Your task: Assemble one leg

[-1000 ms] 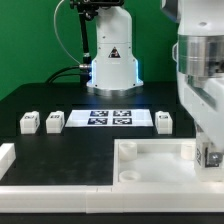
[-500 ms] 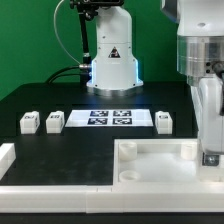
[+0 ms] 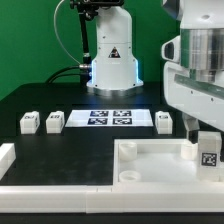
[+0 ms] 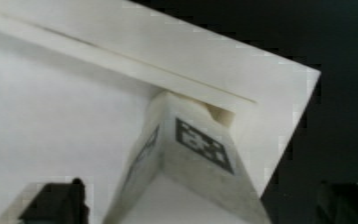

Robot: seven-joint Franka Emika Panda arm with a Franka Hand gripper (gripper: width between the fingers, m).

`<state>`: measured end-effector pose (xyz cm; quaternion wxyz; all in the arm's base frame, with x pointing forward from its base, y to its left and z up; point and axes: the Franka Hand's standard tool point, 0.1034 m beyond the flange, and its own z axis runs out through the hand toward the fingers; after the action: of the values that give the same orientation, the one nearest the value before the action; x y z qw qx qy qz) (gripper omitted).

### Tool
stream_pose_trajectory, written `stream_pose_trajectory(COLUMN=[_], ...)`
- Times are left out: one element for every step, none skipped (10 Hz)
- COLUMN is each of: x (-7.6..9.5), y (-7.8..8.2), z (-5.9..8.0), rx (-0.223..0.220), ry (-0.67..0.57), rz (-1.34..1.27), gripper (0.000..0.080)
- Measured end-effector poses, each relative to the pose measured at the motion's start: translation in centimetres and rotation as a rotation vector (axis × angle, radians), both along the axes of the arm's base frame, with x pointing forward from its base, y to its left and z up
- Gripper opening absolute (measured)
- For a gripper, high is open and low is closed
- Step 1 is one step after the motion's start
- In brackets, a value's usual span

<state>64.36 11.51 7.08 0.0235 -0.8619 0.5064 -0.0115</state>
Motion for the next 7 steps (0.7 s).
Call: stream_pose_trajectory(x=[0.02,0.0,0.3,0.09,0.03,0.05,0.04], y=[-0.1,-0.19,-0.22,-0.36,-0.49,-0.45,-0.47], z=[0.0,-0.08,-0.31,-0.6,-0.64,-0.65,-0.68], rx=[-0.01,-0.021,-0.071,-0.099,-0.108,-0.105,-0.106], ry=[-0.003,-0.009,-0.061,-0.091,-0.1,-0.1,-0.1], rz=[0.112,0.241,0.485,0.677,0.741,0.717,0.717], gripper=[0.0649,0.0649,0.0649,0.0649,0.0649,0.0649,0.0639])
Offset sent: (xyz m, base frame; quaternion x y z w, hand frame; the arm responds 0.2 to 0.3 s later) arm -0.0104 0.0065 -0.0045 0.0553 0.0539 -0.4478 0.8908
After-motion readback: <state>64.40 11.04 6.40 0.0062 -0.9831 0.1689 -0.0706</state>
